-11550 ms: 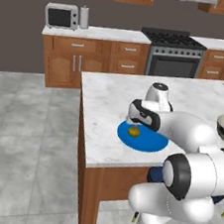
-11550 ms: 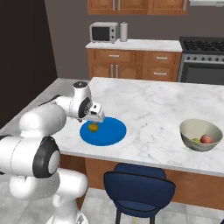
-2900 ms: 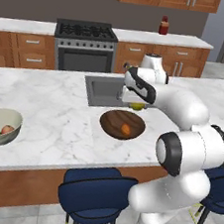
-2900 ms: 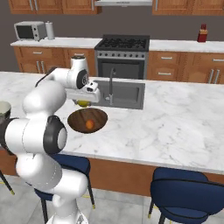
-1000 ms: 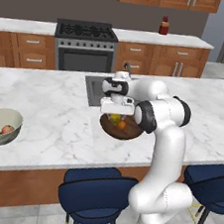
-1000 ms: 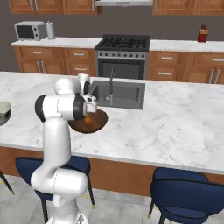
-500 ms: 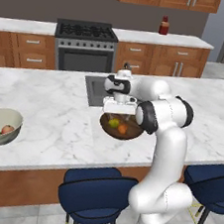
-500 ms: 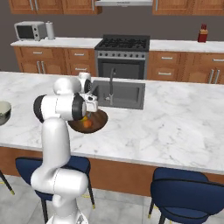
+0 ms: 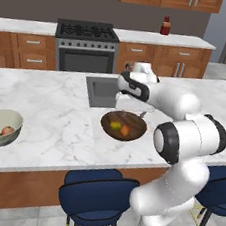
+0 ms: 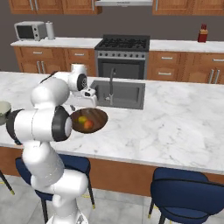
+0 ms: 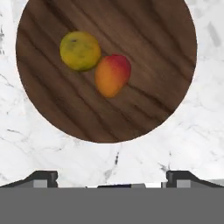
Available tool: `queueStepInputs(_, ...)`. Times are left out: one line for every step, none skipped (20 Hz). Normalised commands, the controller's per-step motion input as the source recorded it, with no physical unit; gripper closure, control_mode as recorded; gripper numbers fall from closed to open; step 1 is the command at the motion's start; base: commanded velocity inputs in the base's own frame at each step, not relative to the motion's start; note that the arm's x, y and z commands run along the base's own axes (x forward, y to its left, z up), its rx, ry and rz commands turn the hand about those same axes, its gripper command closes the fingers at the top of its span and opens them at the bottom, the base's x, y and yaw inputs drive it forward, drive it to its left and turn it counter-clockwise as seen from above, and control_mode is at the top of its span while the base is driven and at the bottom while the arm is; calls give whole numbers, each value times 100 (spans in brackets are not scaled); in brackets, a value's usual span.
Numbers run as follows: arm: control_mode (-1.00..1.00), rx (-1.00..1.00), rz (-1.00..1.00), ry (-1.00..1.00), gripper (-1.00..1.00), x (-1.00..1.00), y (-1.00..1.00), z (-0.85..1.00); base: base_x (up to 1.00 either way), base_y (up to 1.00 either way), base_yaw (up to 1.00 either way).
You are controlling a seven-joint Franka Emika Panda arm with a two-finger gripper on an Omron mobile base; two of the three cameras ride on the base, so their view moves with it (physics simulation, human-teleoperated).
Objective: Take the fruits from the plate on the dining counter and place two fruits in each bowl.
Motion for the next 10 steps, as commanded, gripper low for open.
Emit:
queueStepInputs(-100,0,0,-20,-100,-100,-9,100,0,0,0)
queueStepInputs(-100,0,0,-23,-100,-100,-2,98,0,0,0)
queueStepInputs(-100,0,0,-23,-100,-100,-2,92,0,0,0)
queueStepInputs(-100,0,0,-18,-100,-100,0,88,0,0,0)
queueStepInputs(-100,0,0,-13,-100,-100,0,82,0,0,0)
queueStepInputs(-100,0,0,-15,-100,-100,-1,82,0,0,0)
queueStepInputs(-100,0,0,-22,-100,-100,-16,94,0,0,0)
queueStepInputs(-100,0,0,-21,-100,-100,-16,86,0,0,0)
queueStepInputs(-100,0,0,-14,-100,-100,-7,81,0,0,0)
queueStepInputs(-100,0,0,-12,-100,-100,-9,81,0,0,0)
